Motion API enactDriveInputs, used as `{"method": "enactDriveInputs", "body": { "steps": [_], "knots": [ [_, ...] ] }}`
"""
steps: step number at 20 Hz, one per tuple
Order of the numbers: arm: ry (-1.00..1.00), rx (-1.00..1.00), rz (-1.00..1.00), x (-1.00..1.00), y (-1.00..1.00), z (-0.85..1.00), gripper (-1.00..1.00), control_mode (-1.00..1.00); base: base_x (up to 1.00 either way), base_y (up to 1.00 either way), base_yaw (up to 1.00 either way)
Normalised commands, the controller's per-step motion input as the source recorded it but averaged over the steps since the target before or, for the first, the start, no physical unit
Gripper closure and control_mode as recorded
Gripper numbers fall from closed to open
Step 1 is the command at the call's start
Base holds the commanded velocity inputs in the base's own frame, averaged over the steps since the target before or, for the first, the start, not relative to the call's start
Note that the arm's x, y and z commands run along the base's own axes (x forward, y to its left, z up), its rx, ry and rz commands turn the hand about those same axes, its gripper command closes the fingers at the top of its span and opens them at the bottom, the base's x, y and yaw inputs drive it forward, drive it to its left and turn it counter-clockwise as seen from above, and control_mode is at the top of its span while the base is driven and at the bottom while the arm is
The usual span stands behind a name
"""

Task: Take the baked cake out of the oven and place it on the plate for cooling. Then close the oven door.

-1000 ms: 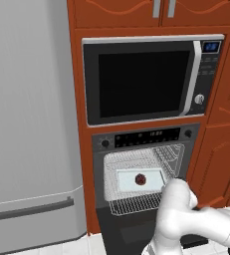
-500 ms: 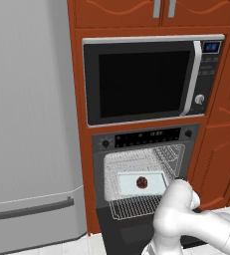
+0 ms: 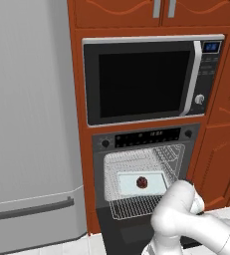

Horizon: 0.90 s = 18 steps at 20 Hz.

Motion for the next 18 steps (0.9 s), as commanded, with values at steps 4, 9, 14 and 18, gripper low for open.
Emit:
{"method": "enactDriveInputs", "body": {
  "steps": [4,9,14,18],
  "knots": [
    [0.0,0.0,0.0,0.0,0.0,0.0,1.0,-1.0,0.0,0.0,0.0],
    [0.0,0.0,0.0,0.0,0.0,0.0,-1.0,-1.0,0.0,0.0,0.0],
    [-0.01,0.0,0.06,0.02,0.04,0.39,-1.0,-1.0,0.0,0.0,0.0],
    [-0.03,0.0,0.21,0.0,0.12,0.89,-1.0,-1.0,0.0,0.0,0.0]
  ]
}}
